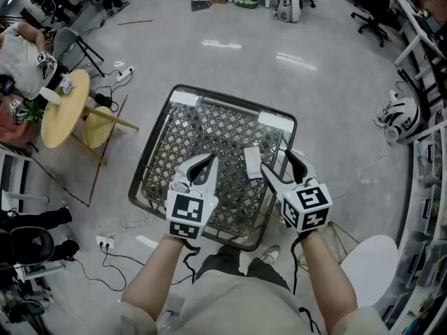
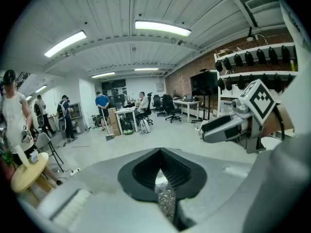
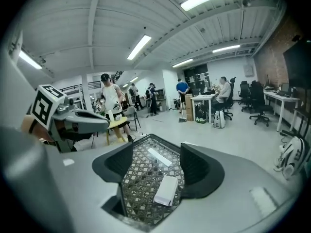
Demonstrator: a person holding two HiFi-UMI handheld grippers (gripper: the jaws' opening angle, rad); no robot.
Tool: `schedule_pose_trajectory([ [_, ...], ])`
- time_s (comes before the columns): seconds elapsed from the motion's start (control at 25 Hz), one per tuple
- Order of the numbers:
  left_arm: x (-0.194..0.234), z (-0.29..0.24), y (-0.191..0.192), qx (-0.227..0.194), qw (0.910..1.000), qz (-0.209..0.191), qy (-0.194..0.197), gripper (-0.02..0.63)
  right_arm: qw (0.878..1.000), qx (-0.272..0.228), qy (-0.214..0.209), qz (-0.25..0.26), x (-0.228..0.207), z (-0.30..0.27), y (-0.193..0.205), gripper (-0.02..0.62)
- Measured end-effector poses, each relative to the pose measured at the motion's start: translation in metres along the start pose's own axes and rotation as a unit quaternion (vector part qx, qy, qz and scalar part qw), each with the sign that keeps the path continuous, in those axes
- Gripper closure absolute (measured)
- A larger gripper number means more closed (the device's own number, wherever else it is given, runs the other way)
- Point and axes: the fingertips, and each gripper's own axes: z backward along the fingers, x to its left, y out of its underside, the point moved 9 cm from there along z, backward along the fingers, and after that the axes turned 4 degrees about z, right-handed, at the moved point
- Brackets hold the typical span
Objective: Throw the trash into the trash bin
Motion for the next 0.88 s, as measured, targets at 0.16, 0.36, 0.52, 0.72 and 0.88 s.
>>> schedule_pose_trajectory([
  [0.16,0.005,-0.006,0.025,0.023,0.9997,0.007,0.0,0.603,0.999,0.042,-0.004,-0.008,0.003,-0.034,0.028,0.279],
  [0.36,0.011,-0.022,0.062,0.053,0.998,0.034,0.001,0.603,0.996,0.09,-0.004,-0.017,0.005,-0.071,0.065,0.278],
  [0.52,0.012,-0.034,0.09,0.077,0.9958,0.05,0.004,0.603,0.992,0.125,0.002,-0.022,0.007,-0.096,0.097,0.267],
  [0.72,0.015,-0.047,0.124,0.094,0.9924,0.079,0.003,0.603,0.985,0.17,0.02,-0.022,0.005,-0.123,0.142,0.252],
  [0.88,0.021,-0.049,0.147,0.107,0.9894,0.097,-0.003,0.603,0.979,0.201,0.035,-0.018,0.006,-0.141,0.171,0.232],
])
